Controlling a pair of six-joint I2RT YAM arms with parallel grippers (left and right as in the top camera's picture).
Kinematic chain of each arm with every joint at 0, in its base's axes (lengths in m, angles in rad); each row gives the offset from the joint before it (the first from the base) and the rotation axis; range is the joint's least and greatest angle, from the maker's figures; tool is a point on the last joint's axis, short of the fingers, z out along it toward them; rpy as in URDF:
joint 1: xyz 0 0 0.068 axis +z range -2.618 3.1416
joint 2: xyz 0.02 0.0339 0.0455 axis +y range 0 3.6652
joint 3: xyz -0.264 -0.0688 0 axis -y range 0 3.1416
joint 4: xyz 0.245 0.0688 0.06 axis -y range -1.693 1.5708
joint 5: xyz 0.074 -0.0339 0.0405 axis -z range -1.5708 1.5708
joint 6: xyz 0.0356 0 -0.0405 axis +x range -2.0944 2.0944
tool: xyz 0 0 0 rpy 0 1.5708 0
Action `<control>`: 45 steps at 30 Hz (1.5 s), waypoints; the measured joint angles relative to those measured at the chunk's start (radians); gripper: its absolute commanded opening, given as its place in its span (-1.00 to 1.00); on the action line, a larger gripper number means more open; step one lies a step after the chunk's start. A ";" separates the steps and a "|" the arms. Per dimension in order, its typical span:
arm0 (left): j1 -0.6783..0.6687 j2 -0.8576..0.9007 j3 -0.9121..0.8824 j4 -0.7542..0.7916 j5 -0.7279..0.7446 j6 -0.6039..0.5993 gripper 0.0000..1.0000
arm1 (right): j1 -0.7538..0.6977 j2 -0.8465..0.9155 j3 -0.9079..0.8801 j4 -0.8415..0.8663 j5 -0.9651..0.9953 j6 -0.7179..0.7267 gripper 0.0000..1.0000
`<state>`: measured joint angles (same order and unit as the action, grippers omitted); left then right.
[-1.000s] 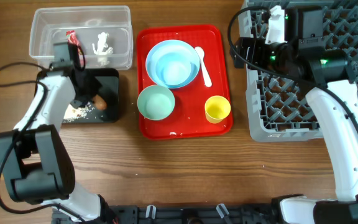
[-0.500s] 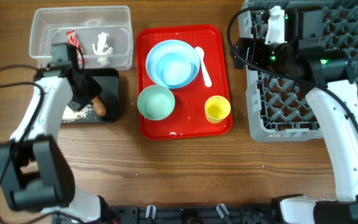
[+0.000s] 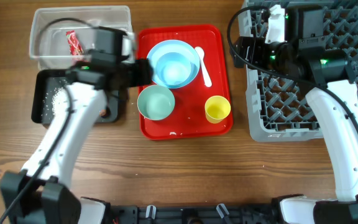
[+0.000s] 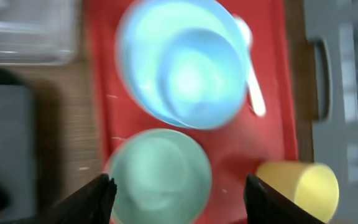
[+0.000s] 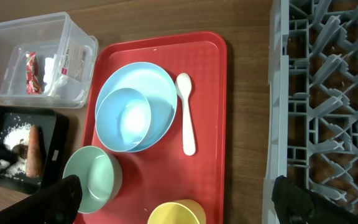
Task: Sort waste into correct bins and load items into the dishwasher rack
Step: 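Grasp the yellow cup with the left gripper and lift it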
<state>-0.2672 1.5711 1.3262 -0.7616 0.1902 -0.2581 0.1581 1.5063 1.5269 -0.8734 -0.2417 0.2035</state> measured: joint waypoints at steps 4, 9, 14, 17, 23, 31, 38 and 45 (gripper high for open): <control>-0.160 0.069 0.000 0.079 0.024 0.037 0.29 | 0.000 0.000 0.000 0.000 0.000 0.000 0.99; -0.344 0.196 0.000 0.217 0.035 0.012 0.25 | 0.000 0.000 0.000 -0.005 0.000 0.000 0.99; -0.378 0.261 0.000 0.232 0.017 -0.121 0.19 | 0.000 0.000 0.000 -0.019 0.000 -0.003 1.00; -0.378 0.264 0.000 0.231 0.016 -0.156 0.06 | 0.000 0.000 0.000 -0.014 0.000 -0.003 0.99; -0.393 0.297 0.000 0.232 0.017 -0.186 -0.17 | 0.000 0.000 0.000 -0.009 0.000 -0.004 1.00; -0.425 0.333 0.000 0.225 0.016 -0.196 -0.92 | 0.000 0.000 0.000 0.001 0.000 -0.004 0.99; -0.364 0.331 0.010 0.203 0.095 -0.213 -0.92 | 0.000 0.000 0.000 0.010 0.000 -0.004 0.99; 0.015 0.198 0.082 0.291 0.518 -0.235 -0.92 | -0.002 0.003 0.000 0.075 -0.192 -0.092 1.00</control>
<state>-0.2523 1.7691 1.4086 -0.4702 0.7082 -0.4931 0.1566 1.5097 1.5269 -0.7982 -0.4339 0.1116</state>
